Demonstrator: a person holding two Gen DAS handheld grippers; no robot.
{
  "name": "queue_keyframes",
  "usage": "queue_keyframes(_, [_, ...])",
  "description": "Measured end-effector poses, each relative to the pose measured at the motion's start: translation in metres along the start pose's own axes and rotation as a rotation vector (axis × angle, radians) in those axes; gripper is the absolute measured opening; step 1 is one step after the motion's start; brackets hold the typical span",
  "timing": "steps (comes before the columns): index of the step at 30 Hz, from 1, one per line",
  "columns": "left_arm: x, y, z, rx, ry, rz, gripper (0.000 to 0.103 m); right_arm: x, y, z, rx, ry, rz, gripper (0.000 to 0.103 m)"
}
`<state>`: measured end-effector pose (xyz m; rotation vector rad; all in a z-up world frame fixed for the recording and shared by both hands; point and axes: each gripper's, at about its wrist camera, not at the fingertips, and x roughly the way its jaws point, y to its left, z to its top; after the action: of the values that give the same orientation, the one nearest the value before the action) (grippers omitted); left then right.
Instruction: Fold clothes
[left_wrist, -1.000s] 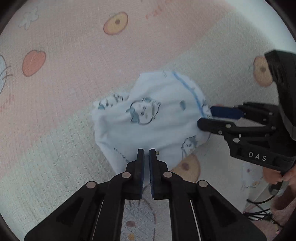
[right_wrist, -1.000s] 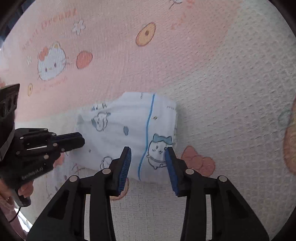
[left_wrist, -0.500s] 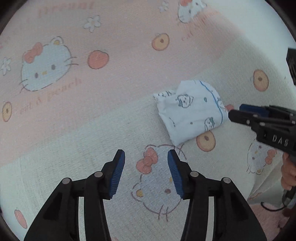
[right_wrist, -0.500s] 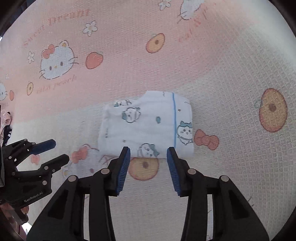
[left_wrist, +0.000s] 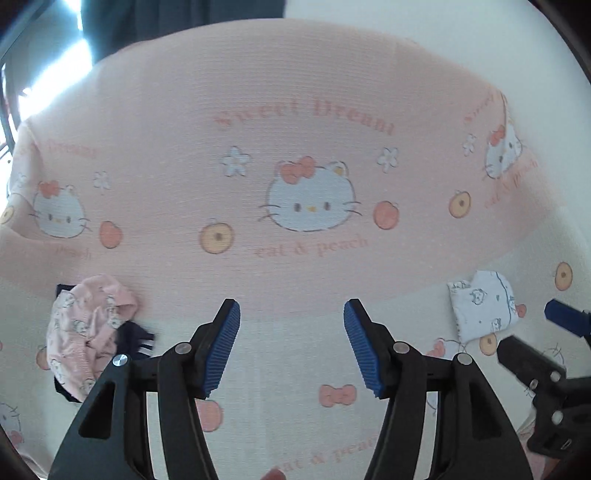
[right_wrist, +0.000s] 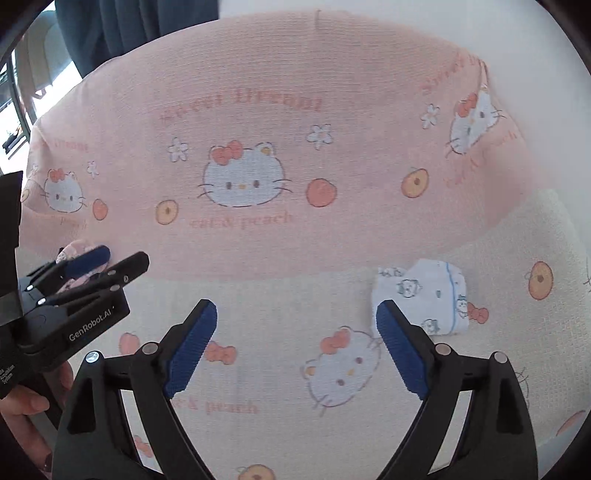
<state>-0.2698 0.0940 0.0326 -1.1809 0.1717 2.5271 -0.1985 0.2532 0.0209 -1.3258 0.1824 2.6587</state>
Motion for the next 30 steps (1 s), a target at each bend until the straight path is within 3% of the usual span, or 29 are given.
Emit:
queue_keyframes(3, [-0.025, 0.045, 0.003, -0.045, -0.021, 0.042, 0.062, 0.000, 0.047, 0.002, -0.013, -0.006, 0.021, 0.097])
queue_keyframes(6, [-0.051, 0.077, -0.003, -0.098, -0.072, 0.158, 0.062, -0.008, 0.088, 0.002, -0.001, -0.005, 0.039, 0.097])
queue_keyframes(11, [-0.100, 0.109, -0.010, -0.124, -0.117, 0.152, 0.062, -0.033, 0.125, 0.000, 0.030, -0.040, 0.071, 0.097])
queue_keyframes(17, [-0.177, 0.120, -0.041, -0.165, -0.261, 0.162, 0.062, -0.085, 0.138, -0.013, 0.031, -0.065, 0.165, 0.101])
queue_keyframes(23, [-0.213, 0.122, -0.084, -0.158, -0.207, 0.139, 0.063, -0.135, 0.139, -0.053, -0.058, -0.121, 0.033, 0.102])
queue_keyframes(30, [-0.229, 0.119, -0.154, -0.109, -0.119, 0.033, 0.064, -0.179, 0.113, -0.119, 0.020, -0.159, 0.024, 0.102])
